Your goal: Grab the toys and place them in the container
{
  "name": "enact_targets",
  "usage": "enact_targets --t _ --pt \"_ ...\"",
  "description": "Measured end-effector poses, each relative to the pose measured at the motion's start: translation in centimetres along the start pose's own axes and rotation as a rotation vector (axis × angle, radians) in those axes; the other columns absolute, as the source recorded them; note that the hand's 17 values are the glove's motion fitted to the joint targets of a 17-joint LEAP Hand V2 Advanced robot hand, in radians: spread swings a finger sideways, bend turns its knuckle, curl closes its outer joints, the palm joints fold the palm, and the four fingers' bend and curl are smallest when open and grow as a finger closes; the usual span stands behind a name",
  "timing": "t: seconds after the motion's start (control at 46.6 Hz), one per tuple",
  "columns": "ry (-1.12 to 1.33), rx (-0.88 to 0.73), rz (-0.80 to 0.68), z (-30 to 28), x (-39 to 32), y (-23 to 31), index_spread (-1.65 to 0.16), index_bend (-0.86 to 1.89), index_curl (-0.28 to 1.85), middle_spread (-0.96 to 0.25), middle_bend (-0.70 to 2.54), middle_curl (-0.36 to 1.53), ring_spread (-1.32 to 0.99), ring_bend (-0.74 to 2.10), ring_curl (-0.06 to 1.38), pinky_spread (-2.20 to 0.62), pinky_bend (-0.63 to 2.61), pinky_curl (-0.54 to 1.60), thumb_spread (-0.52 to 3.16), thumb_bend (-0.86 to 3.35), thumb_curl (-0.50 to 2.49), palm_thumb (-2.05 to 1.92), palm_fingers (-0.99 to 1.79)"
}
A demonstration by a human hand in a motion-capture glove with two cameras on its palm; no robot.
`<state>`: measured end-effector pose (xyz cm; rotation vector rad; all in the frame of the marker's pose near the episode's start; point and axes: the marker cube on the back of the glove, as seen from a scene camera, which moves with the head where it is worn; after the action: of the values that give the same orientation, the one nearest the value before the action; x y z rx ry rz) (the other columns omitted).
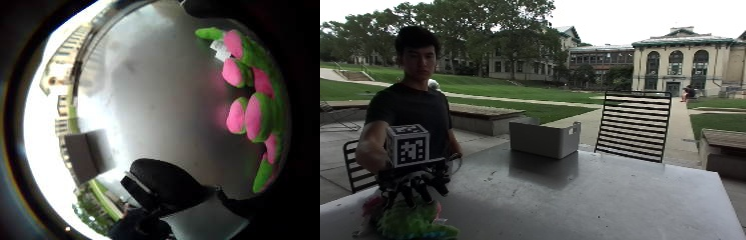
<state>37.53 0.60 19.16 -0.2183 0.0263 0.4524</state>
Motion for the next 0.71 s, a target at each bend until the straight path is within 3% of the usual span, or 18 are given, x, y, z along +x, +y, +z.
enact_targets --t 0.386,0.515,0.708 --pt "0.042 -0.071 0.078 3.3 2.0 -1.2 -0.39 0.41 0.43 -0.17 0.13 0.36 -0.21 0.45 0.25 -0.09 1.05 0.33 1.13 0.11 0.30 0.27 0.33" --pt "0.021 -0.059 0.087 3.1 1.8 -1.4 -0.37 0.31 0.42 -0.22 0.13 0.32 -0.34 0.70 0.32 -0.31 1.18 0.36 1.23 0.30 0.37 0.59 0.60" --pt "0.071 -0.016 0.099 2.4 1.1 -1.1 -0.36 0.26 0.45 -0.31 0.28 0.37 -0.45 0.80 0.38 -0.42 1.07 0.35 1.15 0.48 0.51 0.92 0.82"
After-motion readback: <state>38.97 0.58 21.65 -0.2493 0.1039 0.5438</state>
